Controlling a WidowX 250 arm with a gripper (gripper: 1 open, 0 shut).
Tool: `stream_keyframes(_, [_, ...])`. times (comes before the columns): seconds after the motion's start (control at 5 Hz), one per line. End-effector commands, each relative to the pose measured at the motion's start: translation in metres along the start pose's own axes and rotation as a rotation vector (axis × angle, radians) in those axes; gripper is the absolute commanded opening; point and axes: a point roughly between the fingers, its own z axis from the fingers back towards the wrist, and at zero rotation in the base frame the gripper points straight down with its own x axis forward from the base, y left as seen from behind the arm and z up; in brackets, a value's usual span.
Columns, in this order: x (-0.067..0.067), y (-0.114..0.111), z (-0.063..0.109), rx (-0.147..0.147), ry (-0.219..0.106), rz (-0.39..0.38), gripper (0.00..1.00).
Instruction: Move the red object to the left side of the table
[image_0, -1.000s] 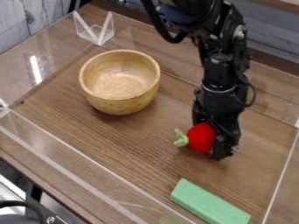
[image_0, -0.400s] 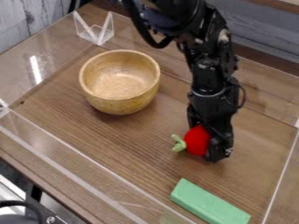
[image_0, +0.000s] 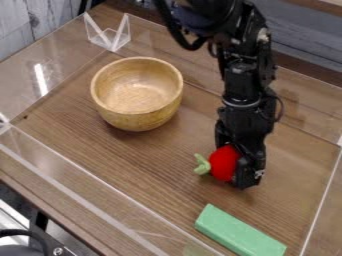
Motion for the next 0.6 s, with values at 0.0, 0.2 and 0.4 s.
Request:
stream_keyframes(0.0, [0.007,-0.01,0.005,-0.009,-0.002,-0.082,1.0])
stream_keyframes(0.2, [0.006,-0.018,0.001,-0.03,0.021,-0.136,1.0])
stream_keyframes(0.4, [0.006,-0.024,0.003,-0.042,0.02,-0.092,1.0])
